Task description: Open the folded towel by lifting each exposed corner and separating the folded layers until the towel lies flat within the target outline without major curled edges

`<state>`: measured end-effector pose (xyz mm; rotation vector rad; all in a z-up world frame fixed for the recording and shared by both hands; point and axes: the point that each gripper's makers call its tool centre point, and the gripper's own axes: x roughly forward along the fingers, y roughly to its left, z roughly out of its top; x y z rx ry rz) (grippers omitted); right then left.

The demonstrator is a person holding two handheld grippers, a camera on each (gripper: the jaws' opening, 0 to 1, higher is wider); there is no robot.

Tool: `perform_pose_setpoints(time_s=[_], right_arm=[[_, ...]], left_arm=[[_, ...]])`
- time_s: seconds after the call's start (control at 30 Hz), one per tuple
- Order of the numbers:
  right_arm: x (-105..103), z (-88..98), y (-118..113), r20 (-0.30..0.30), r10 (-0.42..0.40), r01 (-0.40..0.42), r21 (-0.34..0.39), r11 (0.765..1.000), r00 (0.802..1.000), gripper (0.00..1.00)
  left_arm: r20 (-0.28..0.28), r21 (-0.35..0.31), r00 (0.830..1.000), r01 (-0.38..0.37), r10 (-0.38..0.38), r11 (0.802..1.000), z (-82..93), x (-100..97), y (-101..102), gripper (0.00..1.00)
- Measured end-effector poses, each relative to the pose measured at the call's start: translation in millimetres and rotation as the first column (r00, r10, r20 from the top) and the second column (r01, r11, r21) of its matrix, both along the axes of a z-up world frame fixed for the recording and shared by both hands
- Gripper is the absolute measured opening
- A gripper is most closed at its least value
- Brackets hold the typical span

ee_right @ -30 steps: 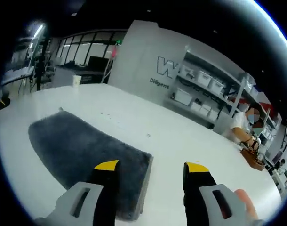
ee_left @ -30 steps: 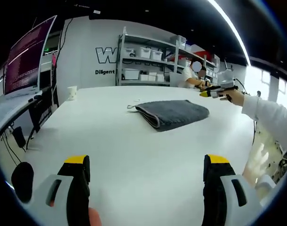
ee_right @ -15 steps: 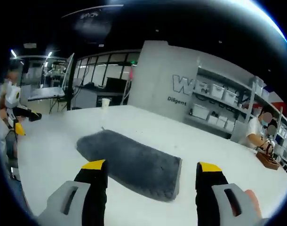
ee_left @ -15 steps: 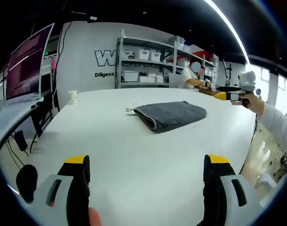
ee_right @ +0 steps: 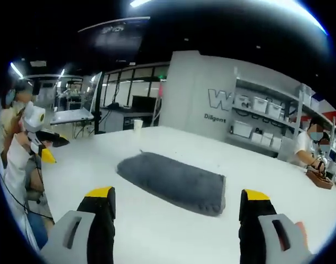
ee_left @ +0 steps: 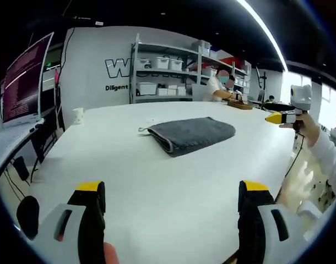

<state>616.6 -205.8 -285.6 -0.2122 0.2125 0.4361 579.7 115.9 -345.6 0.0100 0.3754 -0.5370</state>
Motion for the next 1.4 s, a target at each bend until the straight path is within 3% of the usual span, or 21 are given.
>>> perform_pose_setpoints(time_s=[0.1, 0.17, 0.23, 0.53, 0.7, 1.13, 1.4], right_arm=[[-8.7, 1.1, -0.4, 0.004, -0.013, 0.013, 0.054, 0.998, 1.0, 0.96], [-11.8, 0.3, -3.0, -0.002, -0.025, 0.025, 0.064, 0.998, 1.0, 0.98], [-21.1, -10.1, -7.7, -0.063, -0.045, 0.049, 0.063, 0.997, 0.997, 0.96], [-45.4, -25.4, -14.6, -0.079, -0.075, 0.083, 0.105, 0.991, 0.994, 0.99], [-51.8, -29.0, -14.8, -0.096, -0.091, 0.102, 0.107, 0.989, 0.991, 0.99], [-71.4, -36.7, -20.8, -0.112, -0.086, 0.099, 0.118, 0.988, 0.99, 0.99], [-79.5, -26.9, -26.7, -0.08, -0.084, 0.094, 0.132, 0.987, 0.993, 0.97]], left_arm=[[0.011, -0.045, 0.999, 0.045, -0.045, 0.998, 5.3, -3.1, -10.9, 1.0], [0.013, -0.039, 0.999, 0.052, -0.052, 0.998, 6.6, -4.7, -15.7, 1.0], [0.009, -0.014, 0.998, 0.056, -0.056, 0.998, 4.9, -5.2, -18.5, 1.0], [0.001, 0.011, 0.999, 0.034, -0.034, 0.999, 2.8, -3.7, -18.0, 1.0], [-0.013, 0.021, 0.998, 0.061, -0.06, 0.998, -0.5, -4.0, -30.5, 1.0], [-0.021, 0.039, 0.998, 0.067, -0.066, 0.997, -0.5, 1.7, -45.5, 1.0], [-0.026, 0.057, 0.997, 0.068, -0.067, 0.996, -2.3, 2.5, -54.6, 1.0]])
